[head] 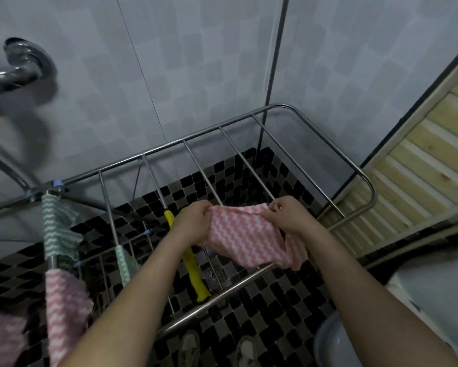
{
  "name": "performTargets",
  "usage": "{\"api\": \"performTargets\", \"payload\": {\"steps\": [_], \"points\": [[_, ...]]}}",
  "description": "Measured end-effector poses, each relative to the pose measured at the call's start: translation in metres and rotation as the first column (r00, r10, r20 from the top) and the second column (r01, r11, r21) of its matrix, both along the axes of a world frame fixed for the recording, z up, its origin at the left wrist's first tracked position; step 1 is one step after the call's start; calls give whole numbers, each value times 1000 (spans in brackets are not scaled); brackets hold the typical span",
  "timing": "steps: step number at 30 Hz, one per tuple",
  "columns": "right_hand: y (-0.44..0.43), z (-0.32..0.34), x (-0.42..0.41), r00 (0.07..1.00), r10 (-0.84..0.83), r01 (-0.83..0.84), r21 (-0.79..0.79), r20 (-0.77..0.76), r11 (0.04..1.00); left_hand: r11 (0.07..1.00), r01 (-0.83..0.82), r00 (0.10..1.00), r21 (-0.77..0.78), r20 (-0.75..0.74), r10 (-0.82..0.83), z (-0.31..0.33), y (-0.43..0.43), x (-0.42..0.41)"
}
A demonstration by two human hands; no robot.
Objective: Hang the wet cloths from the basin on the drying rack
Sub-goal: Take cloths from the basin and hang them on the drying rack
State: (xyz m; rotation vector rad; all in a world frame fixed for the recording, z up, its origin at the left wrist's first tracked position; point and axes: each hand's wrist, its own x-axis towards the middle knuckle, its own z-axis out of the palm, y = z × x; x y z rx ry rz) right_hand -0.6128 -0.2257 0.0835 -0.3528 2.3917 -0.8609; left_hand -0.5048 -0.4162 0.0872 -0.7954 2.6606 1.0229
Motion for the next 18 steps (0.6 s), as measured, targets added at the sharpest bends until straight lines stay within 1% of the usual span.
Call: {"api": "performTargets", "payload": {"steps": [4, 6, 7, 10, 12, 16, 17, 18], "points": [[-22, -10, -14, 991, 7, 15, 163, -135, 987, 997, -54, 999, -56, -10, 54, -12, -5, -8], [-30, -9, -15, 983, -1, 32, 168, -185, 985, 996, -90, 994, -25, -67, 88, -11, -5, -11], [-32, -7, -16, 982, -10, 35, 131, -188, 991, 993, -112, 987, 34, -110, 115, -9, -6, -13], [-27, 6, -16, 991, -69, 58, -94, -118, 994, 962, -157, 951, 222, -228, 208, 5, -11, -12], [-19, 19, -16, 994, -85, 70, -198, -66, 978, 947, -147, 935, 287, -272, 228, 17, -12, -7], [-2, 49, -4, 1000, 6, -8, -271, -8, 963, 942, -9, 961, 336, -259, 101, 49, -10, 13], [4, 59, 0, 999, 33, -30, -282, 6, 959, 917, 22, 967, 399, -240, 82, 57, -10, 18], [10, 69, 3, 998, 56, -44, -298, 32, 954, 867, 39, 974, 496, -211, 77, 65, -11, 23]]}}
